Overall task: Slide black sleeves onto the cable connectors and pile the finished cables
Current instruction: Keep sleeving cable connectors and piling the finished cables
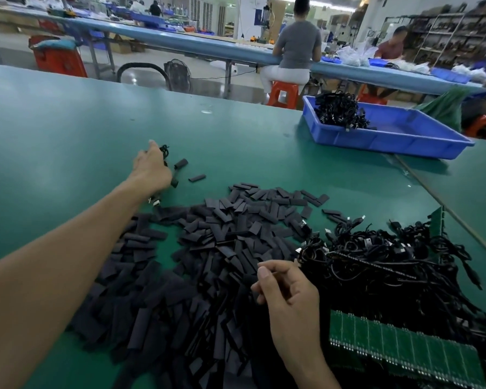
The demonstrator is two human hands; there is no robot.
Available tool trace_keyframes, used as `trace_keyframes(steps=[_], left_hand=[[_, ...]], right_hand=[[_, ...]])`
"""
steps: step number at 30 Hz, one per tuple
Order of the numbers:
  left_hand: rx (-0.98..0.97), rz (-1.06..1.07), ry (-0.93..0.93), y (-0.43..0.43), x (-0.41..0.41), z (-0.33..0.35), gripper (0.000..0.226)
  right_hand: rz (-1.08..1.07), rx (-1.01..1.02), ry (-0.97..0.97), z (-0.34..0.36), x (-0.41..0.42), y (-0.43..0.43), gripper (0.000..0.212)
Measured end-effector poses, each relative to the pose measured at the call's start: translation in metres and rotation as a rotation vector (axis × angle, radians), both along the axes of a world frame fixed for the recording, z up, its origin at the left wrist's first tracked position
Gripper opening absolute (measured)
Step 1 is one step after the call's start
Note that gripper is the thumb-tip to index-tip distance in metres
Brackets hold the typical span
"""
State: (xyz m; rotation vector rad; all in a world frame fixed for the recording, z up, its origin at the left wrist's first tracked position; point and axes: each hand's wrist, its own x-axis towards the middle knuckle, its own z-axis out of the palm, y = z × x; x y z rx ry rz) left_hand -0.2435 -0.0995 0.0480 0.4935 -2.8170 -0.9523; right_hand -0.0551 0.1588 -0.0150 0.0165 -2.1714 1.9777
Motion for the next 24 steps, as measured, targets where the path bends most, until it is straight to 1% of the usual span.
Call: trace_keyframes(steps=[2,4,6,9,11,13,17,21,22,24], left_hand=[[-0.088,0.026,-0.029,-0.003,-0.005,-0.009,0.077],[-0.251,0.02,0.008,-0.006,-0.005,-0.02,0.071],[-0.431,-0.068,0.035,-0.009,-0.002,-0.027,0.063],[-0.704,-0.189,-0.02,-0.007,0.001,-0.033,0.053],[-0.874,-0.205,-0.033,0.0,0.005,-0.034,0.056],[-0.992,-0.193,-0.003,0.005,0.008,-0.033,0.056],[-1.068,-0.207,0.114,0.006,0.017,-0.038,0.041],[-1.024,-0.31,0.346,0.003,0.021,-0.046,0.041],[-1.032,-0.341,0.399,0.003,0.022,-0.048,0.037],[-1.058,-0.404,0.479,0.006,0.022,-0.053,0.023]], right_hand=[[0.004,0.012,0.002,-0.001,0.0,0.0,0.016],[0.002,0.026,0.008,-0.002,0.0,0.0,0.017],[0.006,0.032,0.008,-0.001,0.001,0.0,0.019],[0.02,0.049,0.006,0.0,0.002,-0.001,0.022],[0.021,0.047,0.001,0.0,0.003,-0.001,0.023],[0.021,0.038,-0.01,0.0,0.003,-0.001,0.022],[0.021,0.048,-0.01,-0.001,0.002,-0.002,0.021],[0.025,0.062,0.0,-0.001,0.003,-0.002,0.019],[0.027,0.064,0.001,-0.001,0.003,-0.002,0.019],[0.022,0.065,0.003,-0.001,0.004,-0.001,0.019]])
